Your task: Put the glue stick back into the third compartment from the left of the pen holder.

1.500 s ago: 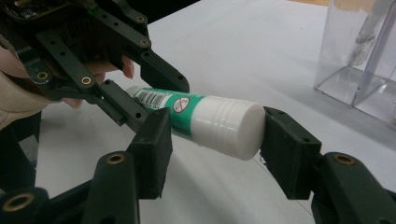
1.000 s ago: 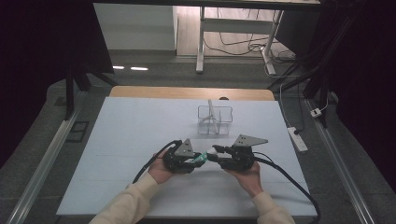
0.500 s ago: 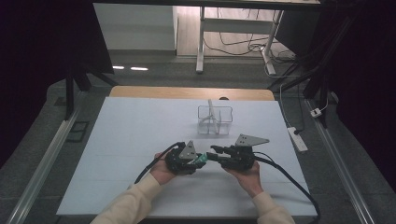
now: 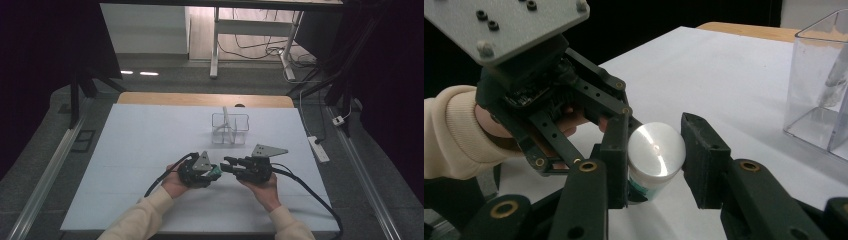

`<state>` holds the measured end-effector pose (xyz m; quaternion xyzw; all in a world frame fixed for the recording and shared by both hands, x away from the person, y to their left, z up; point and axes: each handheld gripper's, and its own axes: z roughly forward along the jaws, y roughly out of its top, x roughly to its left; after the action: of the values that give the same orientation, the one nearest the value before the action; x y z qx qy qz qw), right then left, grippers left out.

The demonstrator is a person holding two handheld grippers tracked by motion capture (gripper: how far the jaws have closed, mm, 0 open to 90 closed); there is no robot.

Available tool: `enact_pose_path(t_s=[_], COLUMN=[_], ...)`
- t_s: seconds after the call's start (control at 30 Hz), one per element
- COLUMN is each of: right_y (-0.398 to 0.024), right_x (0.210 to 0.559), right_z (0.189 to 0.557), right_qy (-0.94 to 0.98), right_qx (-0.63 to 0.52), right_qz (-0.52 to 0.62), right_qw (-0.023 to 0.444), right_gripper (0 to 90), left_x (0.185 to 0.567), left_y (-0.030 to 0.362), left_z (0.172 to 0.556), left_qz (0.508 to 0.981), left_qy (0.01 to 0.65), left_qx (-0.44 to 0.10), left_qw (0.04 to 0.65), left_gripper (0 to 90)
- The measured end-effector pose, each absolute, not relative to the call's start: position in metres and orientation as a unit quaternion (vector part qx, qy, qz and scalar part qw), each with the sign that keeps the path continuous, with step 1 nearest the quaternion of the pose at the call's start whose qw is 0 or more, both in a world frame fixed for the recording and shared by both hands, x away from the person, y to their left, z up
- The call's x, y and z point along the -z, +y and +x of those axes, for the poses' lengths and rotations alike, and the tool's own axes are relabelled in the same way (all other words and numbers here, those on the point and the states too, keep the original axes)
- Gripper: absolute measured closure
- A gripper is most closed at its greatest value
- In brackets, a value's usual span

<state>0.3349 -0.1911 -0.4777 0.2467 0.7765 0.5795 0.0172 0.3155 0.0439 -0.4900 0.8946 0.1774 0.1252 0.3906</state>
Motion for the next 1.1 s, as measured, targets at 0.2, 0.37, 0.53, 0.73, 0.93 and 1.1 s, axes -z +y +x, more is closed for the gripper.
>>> enact_pose_path(t_s=[0.2,0.37,0.53,0.73,0.93,1.1], right_y=[-0.191,-0.193,-0.197,-0.201,-0.207,-0.211], right_x=[0.479,0.476,0.471,0.467,0.461,0.456], right_z=[0.335,0.335,0.334,0.334,0.336,0.339], right_qy=[0.779,0.778,0.778,0.781,0.779,0.774], right_qx=[-0.575,-0.576,-0.575,-0.568,-0.566,-0.568], right_qz=[0.248,0.249,0.249,0.251,0.255,0.258], right_qw=[0.03,0.039,0.053,0.075,0.092,0.105], right_gripper=[65.0,65.0,65.0,65.0,65.0,65.0], left_x=[0.489,0.488,0.487,0.486,0.487,0.489], left_y=[0.048,0.053,0.06,0.084,0.117,0.138], left_z=[0.318,0.318,0.317,0.312,0.303,0.295], left_qz=[0.89,0.886,0.883,0.878,0.87,0.864], left_qy=[0.189,0.198,0.212,0.234,0.263,0.282], left_qx=[-0.113,-0.103,-0.107,-0.113,-0.121,-0.125], left_qw=[0.399,0.407,0.404,0.401,0.399,0.398], left_gripper=[50.9,42.6,38.9,37.0,36.9,36.5])
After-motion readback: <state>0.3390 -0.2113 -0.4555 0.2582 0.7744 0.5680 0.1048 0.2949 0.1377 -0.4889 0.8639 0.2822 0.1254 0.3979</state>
